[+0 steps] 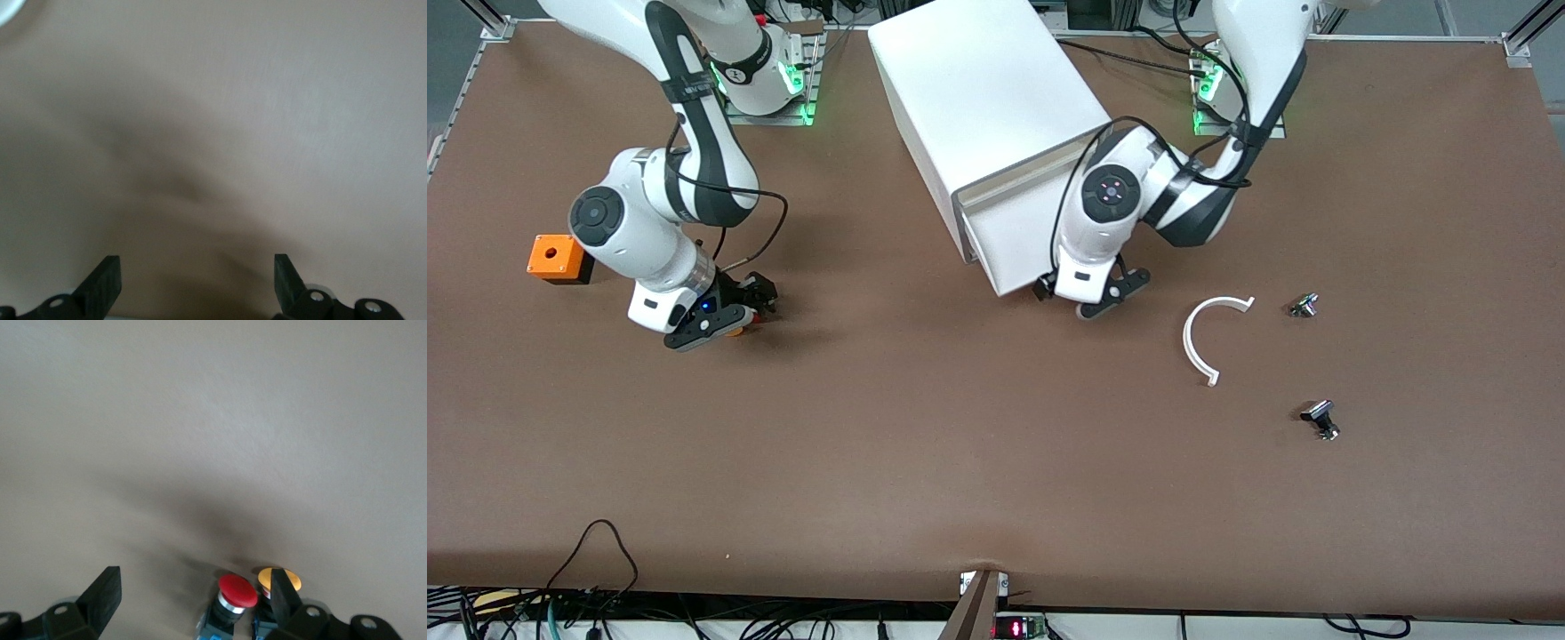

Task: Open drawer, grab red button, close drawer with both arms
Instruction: 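Push the drawer shut with the left gripper while the right gripper opens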

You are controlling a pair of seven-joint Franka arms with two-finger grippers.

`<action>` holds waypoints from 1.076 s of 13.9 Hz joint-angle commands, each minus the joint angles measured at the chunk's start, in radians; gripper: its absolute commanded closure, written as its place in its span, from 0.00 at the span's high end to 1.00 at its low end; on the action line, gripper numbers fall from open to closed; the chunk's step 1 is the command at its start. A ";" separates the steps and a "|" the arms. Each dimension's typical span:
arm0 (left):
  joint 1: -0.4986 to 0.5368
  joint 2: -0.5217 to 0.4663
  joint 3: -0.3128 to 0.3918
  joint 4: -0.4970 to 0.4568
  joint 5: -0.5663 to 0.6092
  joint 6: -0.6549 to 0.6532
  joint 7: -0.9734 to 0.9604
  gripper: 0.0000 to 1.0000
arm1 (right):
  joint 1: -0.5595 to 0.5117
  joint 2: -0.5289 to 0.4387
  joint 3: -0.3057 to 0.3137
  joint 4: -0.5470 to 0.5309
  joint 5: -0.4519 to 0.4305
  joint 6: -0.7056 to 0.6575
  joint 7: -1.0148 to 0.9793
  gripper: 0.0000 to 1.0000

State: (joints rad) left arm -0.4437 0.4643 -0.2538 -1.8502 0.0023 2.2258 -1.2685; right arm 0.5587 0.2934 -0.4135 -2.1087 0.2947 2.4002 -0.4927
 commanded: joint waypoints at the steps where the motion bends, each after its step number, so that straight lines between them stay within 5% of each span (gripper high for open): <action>1: -0.033 -0.015 -0.047 -0.004 -0.001 -0.051 -0.089 1.00 | -0.002 -0.005 -0.024 0.096 0.026 -0.130 -0.030 0.99; 10: -0.033 -0.035 -0.146 -0.007 -0.062 -0.149 -0.134 1.00 | -0.005 0.006 -0.145 0.429 -0.035 -0.531 -0.020 0.99; 15: -0.001 -0.038 -0.141 0.011 -0.059 -0.184 -0.076 1.00 | -0.005 0.003 -0.203 0.553 -0.101 -0.736 -0.014 0.99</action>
State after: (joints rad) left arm -0.4730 0.4518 -0.3957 -1.8468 -0.0462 2.0872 -1.3852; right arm 0.5538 0.2909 -0.6075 -1.6103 0.2233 1.7371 -0.5023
